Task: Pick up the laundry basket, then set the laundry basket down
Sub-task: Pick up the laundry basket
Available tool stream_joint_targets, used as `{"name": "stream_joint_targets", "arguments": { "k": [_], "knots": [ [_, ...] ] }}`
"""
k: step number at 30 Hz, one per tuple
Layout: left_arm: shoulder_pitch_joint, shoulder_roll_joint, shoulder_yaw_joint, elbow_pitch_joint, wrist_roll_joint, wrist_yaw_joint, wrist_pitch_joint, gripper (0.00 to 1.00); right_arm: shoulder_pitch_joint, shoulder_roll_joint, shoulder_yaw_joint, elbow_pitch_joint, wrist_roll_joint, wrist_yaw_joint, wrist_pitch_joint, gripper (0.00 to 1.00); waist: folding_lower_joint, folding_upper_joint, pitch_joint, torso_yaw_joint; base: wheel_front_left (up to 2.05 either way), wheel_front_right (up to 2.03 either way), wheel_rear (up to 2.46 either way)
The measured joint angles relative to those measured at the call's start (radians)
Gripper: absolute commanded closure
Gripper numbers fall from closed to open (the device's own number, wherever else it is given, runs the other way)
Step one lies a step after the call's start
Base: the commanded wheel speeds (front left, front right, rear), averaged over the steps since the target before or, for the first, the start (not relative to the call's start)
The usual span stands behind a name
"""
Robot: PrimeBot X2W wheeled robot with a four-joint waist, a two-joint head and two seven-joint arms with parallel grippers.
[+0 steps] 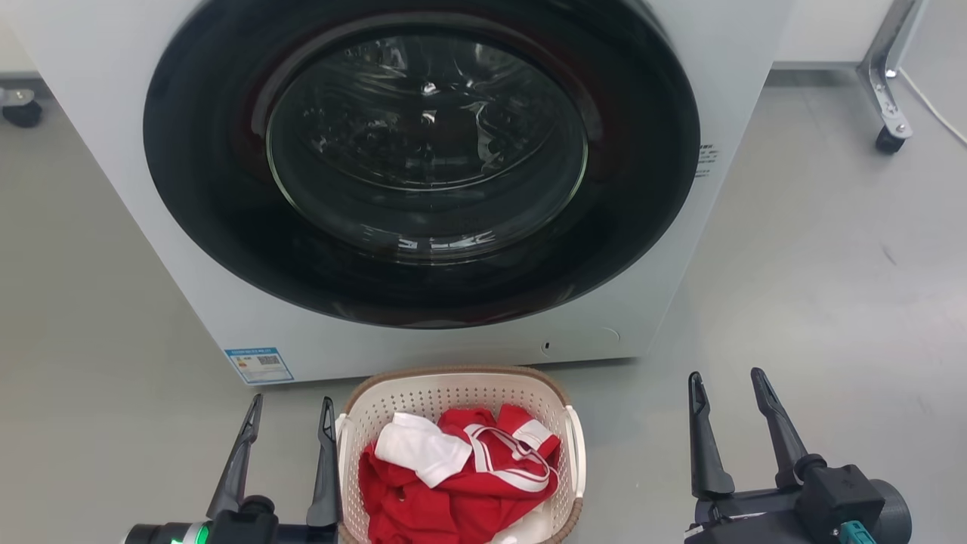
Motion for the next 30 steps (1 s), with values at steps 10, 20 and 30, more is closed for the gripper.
{"name": "stream_joint_targets", "arguments": {
  "k": [10, 20, 30],
  "knots": [
    [-0.069, -0.001, -0.001, 0.051, -0.035, 0.000, 0.000, 0.00, -0.065, 0.000, -0.032, 0.024, -0.001, 0.000, 0.000, 0.00, 0.0000, 0.0000, 0.090, 0.008, 0.00, 0.00, 0.00],
    [-0.206, -0.003, -0.007, 0.158, -0.045, -0.001, 0.000, 0.00, -0.180, -0.018, -0.056, 0.095, -0.001, 0.014, -0.007, 0.00, 0.0001, 0.0001, 0.209, 0.018, 0.00, 0.00, 0.00],
    [-0.362, -0.008, -0.007, 0.321, -0.061, -0.008, 0.000, 0.00, -0.296, -0.018, -0.066, 0.215, -0.001, 0.029, -0.007, 0.00, 0.0002, 0.0001, 0.354, 0.031, 0.00, 0.00, 0.00]
  ]
}}
